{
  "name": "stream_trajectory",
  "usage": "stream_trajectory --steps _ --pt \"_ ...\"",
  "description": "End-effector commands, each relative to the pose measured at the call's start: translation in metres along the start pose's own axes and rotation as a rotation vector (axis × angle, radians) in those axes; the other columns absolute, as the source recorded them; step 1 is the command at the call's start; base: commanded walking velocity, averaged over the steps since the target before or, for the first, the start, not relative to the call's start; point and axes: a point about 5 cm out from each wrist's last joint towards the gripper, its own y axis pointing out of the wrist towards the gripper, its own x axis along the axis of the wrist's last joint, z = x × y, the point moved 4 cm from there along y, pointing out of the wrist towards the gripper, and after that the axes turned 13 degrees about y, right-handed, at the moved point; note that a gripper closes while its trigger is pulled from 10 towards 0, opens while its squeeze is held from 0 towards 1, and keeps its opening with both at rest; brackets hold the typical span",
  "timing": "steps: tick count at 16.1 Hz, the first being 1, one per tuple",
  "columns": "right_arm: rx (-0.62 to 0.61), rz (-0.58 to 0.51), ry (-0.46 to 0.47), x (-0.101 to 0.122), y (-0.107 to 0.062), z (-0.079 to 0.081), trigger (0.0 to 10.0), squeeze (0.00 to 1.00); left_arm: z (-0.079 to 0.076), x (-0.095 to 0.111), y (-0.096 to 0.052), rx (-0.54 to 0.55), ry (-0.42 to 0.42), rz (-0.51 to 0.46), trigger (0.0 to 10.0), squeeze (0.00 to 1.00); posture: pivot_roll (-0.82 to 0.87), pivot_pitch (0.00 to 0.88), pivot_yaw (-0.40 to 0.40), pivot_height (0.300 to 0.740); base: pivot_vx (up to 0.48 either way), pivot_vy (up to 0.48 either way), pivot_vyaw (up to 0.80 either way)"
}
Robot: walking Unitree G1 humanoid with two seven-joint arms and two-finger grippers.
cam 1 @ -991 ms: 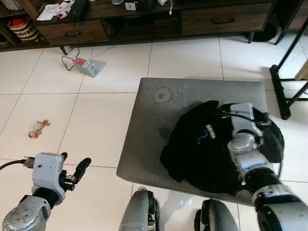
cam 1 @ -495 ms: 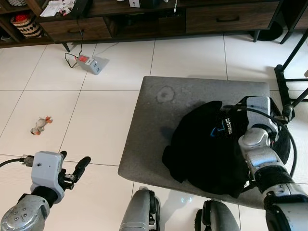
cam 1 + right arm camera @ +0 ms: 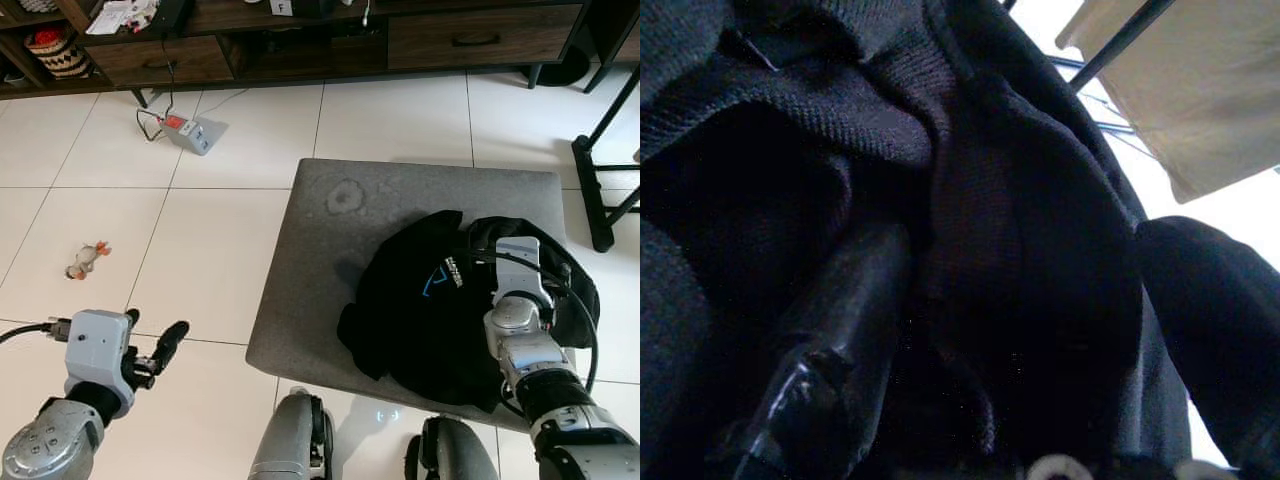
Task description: Hang hanger
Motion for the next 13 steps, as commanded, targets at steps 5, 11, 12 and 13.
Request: stream_trajectory --steps 5,11,12,13 --pt "-0.182 -0.238 -0.058 0.038 0.000 -0.026 10.0 0.00 0.006 -0.012 -0.005 0.017 -0.001 0.051 10.0 0.00 0.21 0.415 0.203 0.653 0.000 0.000 0.00" --pt "-0.017 -0.165 -0.073 0.015 -0.006 0.008 10.0 0.00 0.009 -0.012 -0.007 0.023 0.006 0.053 10.0 0.00 0.23 0.415 0.207 0.653 0.000 0.000 0.00" --pt "-0.011 -0.152 -0.068 0.013 -0.008 0.010 10.0 0.00 0.009 -0.012 -0.007 0.022 0.007 0.054 10.0 0.00 0.23 0.415 0.206 0.653 0.000 0.000 0.00" --pt "0.023 -0.119 -0.081 0.007 -0.009 0.016 10.0 0.00 0.008 -0.012 -0.008 0.020 0.008 0.057 10.0 0.00 0.23 0.417 0.207 0.653 0.000 0.000 0.00"
